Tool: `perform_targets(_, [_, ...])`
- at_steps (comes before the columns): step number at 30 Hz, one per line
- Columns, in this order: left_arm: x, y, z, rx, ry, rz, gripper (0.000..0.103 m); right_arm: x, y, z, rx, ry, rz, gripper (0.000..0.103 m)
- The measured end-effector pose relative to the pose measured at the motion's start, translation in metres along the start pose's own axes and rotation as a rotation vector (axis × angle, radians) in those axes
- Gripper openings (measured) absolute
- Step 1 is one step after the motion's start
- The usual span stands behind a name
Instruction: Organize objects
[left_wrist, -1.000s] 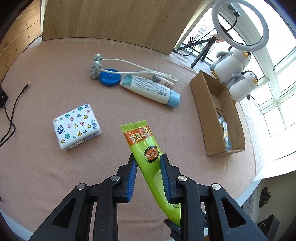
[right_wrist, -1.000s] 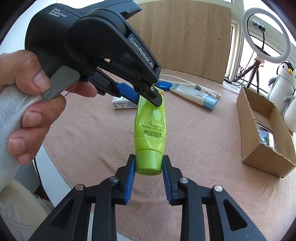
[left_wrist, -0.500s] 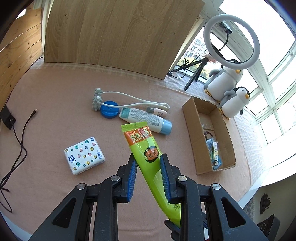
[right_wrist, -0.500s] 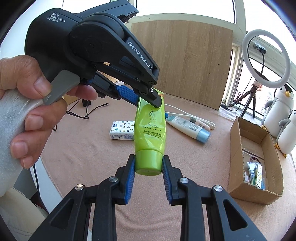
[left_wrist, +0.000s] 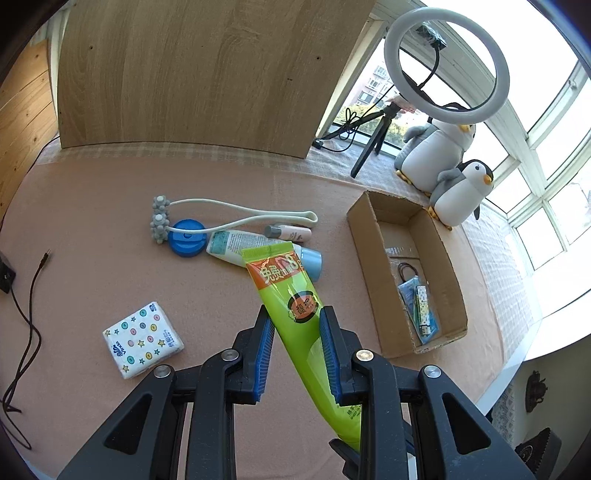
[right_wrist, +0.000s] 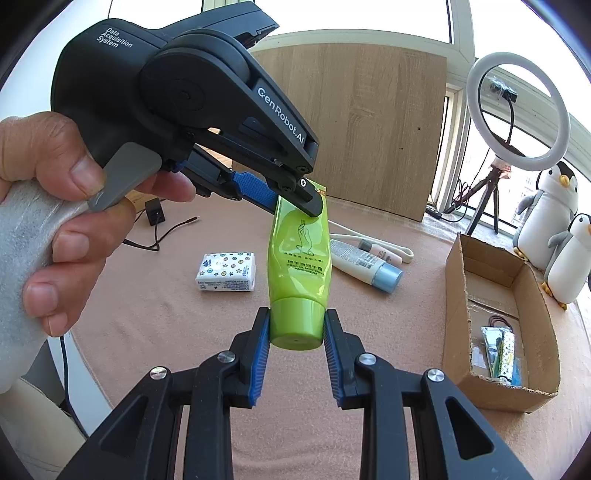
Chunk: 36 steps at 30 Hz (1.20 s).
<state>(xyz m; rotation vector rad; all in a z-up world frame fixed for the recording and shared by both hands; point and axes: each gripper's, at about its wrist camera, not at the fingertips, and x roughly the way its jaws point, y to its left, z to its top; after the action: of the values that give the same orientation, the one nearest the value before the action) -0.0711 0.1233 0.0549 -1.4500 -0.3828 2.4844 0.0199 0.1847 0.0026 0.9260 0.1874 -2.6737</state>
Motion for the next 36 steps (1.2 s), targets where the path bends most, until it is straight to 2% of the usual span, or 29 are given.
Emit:
perform_targets(4, [0.017, -0.027, 0.013, 0.057, 0.018, -0.021, 0.028, -0.003, -0.02, 0.001, 0.041, -0.011, -0.044, 0.025])
perform_targets(11, [0.054, -0.097, 0.028, 0.182, 0.063, -0.079, 0.028, -0.015, -0.066, -0.007, 0.136, -0.024, -0.156, 0.025])
perform_targets(18, [0.092, -0.177, 0.028, 0.307, 0.114, -0.149, 0.029, -0.035, -0.111, -0.024, 0.242, -0.024, -0.283, 0.025])
perform_targets(22, [0.107, -0.21, 0.024, 0.357, 0.133, -0.18, 0.029, -0.046, -0.132, -0.033, 0.284, -0.02, -0.338, 0.025])
perform_targets(27, [0.12, -0.229, 0.024, 0.378, 0.146, -0.192, 0.029, -0.052, -0.146, -0.04, 0.308, -0.016, -0.37, 0.025])
perform_targets(36, [0.136, -0.228, 0.035, 0.366, 0.162, -0.187, 0.03, -0.045, -0.159, -0.038, 0.311, -0.017, -0.375, 0.025])
